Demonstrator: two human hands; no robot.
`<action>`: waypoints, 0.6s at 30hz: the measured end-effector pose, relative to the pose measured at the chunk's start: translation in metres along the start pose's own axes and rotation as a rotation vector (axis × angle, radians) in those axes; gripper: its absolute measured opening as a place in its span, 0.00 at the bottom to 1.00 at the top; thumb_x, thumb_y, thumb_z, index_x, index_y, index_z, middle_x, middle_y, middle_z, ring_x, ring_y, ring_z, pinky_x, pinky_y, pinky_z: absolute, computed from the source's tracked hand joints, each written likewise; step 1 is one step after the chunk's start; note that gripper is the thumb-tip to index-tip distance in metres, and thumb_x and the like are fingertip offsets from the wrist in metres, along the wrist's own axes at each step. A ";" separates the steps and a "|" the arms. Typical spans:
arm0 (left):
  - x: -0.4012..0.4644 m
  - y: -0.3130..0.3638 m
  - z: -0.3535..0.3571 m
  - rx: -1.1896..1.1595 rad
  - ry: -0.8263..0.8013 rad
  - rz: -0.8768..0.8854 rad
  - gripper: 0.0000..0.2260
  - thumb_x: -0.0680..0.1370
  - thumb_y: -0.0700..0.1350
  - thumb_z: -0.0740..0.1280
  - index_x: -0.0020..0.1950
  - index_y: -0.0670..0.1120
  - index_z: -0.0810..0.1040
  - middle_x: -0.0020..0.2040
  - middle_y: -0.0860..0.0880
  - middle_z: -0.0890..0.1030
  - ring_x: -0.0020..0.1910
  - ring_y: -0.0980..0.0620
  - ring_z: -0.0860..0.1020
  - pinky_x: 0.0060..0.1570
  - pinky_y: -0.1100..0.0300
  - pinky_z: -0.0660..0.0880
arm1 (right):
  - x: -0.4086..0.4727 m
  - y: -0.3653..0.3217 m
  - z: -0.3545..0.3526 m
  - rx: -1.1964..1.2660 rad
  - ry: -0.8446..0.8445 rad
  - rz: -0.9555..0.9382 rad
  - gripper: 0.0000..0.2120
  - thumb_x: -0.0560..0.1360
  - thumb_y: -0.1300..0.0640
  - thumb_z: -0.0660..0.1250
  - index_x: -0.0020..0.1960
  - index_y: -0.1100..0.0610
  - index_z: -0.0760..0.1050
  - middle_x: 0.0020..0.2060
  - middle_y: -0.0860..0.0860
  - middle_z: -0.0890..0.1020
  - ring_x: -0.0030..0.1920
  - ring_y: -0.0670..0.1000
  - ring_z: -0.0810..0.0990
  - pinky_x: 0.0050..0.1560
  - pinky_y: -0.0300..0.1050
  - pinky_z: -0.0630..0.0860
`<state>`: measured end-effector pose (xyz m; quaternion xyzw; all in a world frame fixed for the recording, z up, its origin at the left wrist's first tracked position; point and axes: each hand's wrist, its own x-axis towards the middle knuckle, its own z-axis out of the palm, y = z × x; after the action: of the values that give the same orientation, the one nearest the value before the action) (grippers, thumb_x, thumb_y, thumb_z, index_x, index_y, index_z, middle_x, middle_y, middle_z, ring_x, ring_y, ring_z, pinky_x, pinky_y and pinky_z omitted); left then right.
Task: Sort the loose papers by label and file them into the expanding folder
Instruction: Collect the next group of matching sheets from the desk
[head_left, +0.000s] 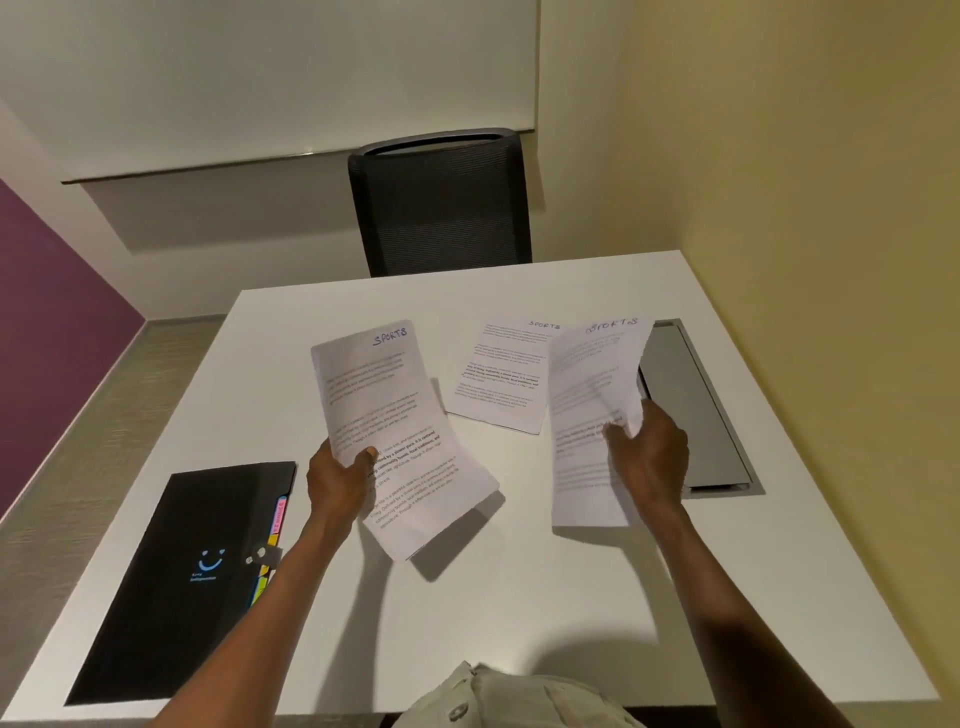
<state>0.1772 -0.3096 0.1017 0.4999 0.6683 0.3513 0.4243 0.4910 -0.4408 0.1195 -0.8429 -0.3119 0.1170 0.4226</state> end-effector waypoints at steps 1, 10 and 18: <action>0.002 -0.001 -0.001 -0.013 -0.024 -0.008 0.15 0.77 0.40 0.70 0.64 0.43 0.75 0.55 0.44 0.82 0.52 0.42 0.81 0.50 0.48 0.80 | 0.000 -0.015 -0.004 0.056 -0.039 -0.028 0.11 0.73 0.59 0.71 0.54 0.60 0.78 0.49 0.52 0.84 0.44 0.52 0.81 0.43 0.42 0.75; 0.012 -0.005 -0.005 -0.121 -0.280 -0.120 0.11 0.75 0.40 0.74 0.55 0.48 0.79 0.48 0.45 0.85 0.47 0.42 0.84 0.50 0.47 0.81 | -0.009 -0.095 -0.006 0.664 -0.600 0.120 0.15 0.69 0.62 0.76 0.55 0.55 0.81 0.48 0.51 0.86 0.49 0.53 0.86 0.52 0.51 0.80; 0.017 0.000 -0.018 -0.198 -0.513 -0.117 0.05 0.78 0.38 0.70 0.53 0.40 0.82 0.46 0.44 0.87 0.44 0.46 0.86 0.39 0.56 0.81 | -0.027 -0.086 0.068 0.251 -0.643 0.212 0.17 0.68 0.56 0.76 0.55 0.56 0.79 0.49 0.49 0.85 0.46 0.48 0.84 0.49 0.45 0.81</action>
<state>0.1584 -0.2938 0.1055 0.4890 0.5295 0.2518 0.6459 0.4023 -0.3756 0.1433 -0.7322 -0.3231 0.4566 0.3886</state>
